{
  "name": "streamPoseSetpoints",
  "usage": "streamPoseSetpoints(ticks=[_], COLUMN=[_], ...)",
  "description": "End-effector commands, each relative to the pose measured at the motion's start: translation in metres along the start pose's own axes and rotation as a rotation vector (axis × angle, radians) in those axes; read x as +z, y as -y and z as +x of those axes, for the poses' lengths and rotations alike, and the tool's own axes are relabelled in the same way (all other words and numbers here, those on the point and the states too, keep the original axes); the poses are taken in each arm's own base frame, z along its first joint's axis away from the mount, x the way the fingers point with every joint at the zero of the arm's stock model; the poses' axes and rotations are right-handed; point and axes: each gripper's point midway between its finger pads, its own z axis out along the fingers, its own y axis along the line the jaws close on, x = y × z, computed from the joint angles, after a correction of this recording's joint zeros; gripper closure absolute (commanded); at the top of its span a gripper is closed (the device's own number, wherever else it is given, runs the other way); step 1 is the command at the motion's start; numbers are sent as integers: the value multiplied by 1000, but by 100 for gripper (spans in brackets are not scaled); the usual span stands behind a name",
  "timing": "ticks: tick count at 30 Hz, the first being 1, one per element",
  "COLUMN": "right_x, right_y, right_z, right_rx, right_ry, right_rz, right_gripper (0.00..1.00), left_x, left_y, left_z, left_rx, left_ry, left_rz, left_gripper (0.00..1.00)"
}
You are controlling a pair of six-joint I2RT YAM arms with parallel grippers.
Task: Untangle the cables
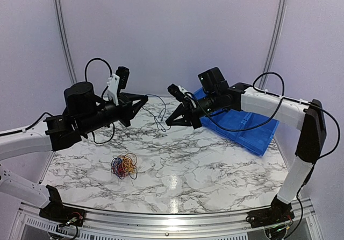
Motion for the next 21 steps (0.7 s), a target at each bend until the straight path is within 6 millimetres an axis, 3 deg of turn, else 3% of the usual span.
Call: streamPoseSetpoints(ticks=[1,4,9,16,21], right_x=[-11,-32,-68,-120,-140], right_y=[14,37,73,112,116], right_z=[20,36,50,53,43], right_rx=[66,161,334,475,432], right_ry=[14,47,137,265,275], right_rz=[26,71,142,243,291], right_gripper=[100,100,100,100,100], left_x=[-31,-55,-86,-106,-102], left_y=[-19,-32,-50,-62,-66], left_z=[-42,-63,-79,-78,-60], left_rx=[75,126,170,181,188], left_ry=[129,181,204,169,121], left_rz=[-128,-212,-317,-394,-402], left_gripper=[100,100,100,100,100])
